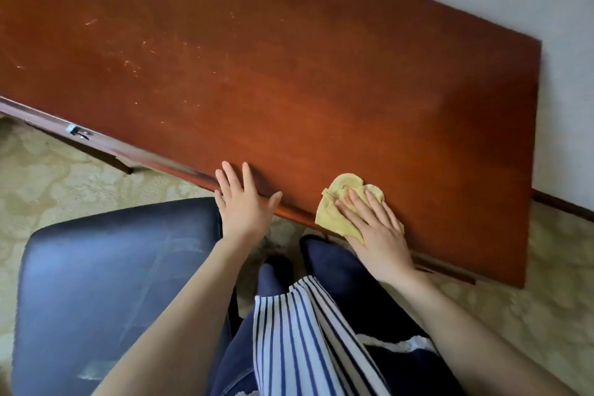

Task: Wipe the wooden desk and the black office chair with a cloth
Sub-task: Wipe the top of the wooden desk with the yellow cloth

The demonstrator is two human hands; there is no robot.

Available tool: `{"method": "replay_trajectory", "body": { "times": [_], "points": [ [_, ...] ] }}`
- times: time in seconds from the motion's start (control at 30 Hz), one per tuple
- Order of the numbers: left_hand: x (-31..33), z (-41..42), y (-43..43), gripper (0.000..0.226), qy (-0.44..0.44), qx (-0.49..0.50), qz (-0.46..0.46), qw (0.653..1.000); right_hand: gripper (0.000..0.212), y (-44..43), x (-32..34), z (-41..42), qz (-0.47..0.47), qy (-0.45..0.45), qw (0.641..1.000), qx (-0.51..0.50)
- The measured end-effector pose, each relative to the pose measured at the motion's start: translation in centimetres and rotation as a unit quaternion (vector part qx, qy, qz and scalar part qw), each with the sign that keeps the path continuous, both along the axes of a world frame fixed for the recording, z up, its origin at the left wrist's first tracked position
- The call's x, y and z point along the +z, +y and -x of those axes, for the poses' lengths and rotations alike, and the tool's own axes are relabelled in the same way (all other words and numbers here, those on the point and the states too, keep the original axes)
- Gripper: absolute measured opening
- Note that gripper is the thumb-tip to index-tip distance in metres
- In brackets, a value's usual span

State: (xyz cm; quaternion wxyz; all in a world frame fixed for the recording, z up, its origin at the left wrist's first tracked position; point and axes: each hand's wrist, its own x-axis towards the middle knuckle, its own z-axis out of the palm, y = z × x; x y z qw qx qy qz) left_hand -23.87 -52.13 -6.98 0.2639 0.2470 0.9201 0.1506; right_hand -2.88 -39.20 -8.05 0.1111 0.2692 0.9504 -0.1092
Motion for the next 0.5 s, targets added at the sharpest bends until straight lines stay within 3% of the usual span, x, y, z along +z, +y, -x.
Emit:
{"method": "replay_trajectory", "body": {
  "times": [0.27,0.5],
  "points": [
    [-0.6,-0.8,0.3,0.111,0.04,-0.034,0.069,0.996,0.068,1.8,0.6,-9.5,0.029,-0.046,0.996,-0.073],
    [0.4,-0.2,1.3,0.104,0.015,-0.015,0.093,0.995,0.067,3.9,0.2,-3.9,0.015,-0.041,0.999,0.02]
  ]
}}
